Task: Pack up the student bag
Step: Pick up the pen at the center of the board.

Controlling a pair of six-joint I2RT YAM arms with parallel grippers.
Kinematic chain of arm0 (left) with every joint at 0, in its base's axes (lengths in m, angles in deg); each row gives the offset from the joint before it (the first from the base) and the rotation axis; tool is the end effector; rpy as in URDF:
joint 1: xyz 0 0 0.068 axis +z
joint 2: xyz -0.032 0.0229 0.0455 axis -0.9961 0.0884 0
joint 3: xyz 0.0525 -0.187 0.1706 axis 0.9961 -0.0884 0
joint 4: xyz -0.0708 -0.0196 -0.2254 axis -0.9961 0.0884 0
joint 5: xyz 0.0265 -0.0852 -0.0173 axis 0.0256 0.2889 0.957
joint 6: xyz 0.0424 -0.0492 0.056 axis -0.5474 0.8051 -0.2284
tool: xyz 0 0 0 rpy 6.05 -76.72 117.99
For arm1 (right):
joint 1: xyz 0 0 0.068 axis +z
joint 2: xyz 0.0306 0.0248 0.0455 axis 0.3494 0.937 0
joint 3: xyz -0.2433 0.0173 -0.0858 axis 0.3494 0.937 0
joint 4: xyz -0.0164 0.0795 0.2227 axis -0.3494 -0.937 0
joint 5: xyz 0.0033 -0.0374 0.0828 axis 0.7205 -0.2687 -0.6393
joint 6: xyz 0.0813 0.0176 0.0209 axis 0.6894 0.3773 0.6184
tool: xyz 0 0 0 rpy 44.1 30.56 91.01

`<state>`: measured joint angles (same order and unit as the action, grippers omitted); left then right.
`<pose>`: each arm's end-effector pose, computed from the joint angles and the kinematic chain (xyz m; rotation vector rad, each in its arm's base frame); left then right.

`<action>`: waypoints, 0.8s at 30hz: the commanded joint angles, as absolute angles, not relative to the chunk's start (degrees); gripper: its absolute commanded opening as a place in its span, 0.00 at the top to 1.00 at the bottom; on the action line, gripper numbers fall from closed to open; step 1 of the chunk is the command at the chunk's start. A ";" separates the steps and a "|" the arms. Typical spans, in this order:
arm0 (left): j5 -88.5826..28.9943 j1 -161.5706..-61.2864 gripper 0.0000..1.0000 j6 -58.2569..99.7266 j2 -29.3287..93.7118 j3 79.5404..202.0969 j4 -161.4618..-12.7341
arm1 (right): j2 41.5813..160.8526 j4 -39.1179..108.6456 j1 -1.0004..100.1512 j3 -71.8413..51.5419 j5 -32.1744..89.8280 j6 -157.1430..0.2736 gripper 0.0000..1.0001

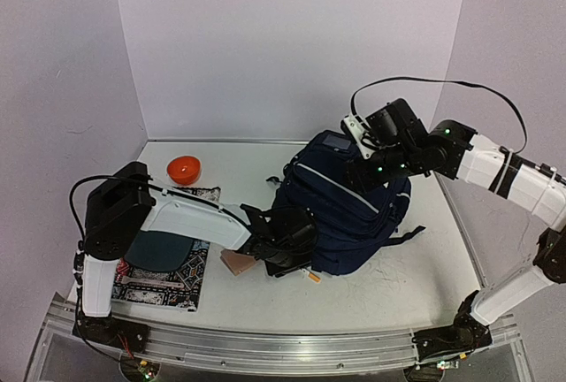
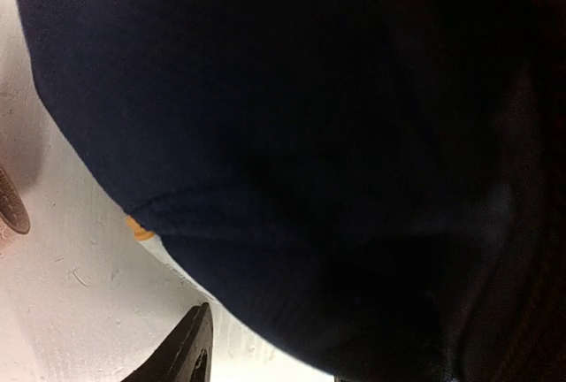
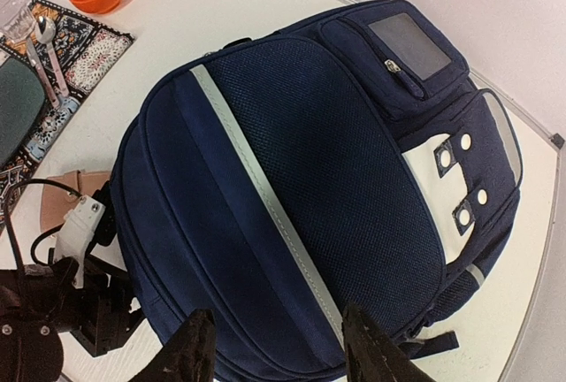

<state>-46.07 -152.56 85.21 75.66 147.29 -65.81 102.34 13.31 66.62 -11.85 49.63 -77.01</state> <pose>0.1702 -0.3861 0.1081 -0.2564 2.7593 -0.6591 0.2485 0.2340 0.3349 -0.5268 1.9777 0.3634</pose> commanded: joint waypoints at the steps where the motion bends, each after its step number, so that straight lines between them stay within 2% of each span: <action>1: -49.61 -152.64 0.56 85.41 81.53 151.34 -55.03 | 98.45 15.88 66.62 -9.89 48.70 -78.43 0.49; 15: -54.79 -153.91 0.72 83.93 78.22 148.58 -37.54 | 96.90 17.54 66.60 -8.76 47.85 -80.06 0.49; 24: -56.24 -153.78 0.69 81.95 76.43 153.65 -36.37 | 96.80 17.69 66.64 -8.82 44.04 -79.36 0.50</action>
<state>-55.85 -154.30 83.69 76.51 151.62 -42.80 98.31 17.40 66.62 -8.97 45.58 -79.66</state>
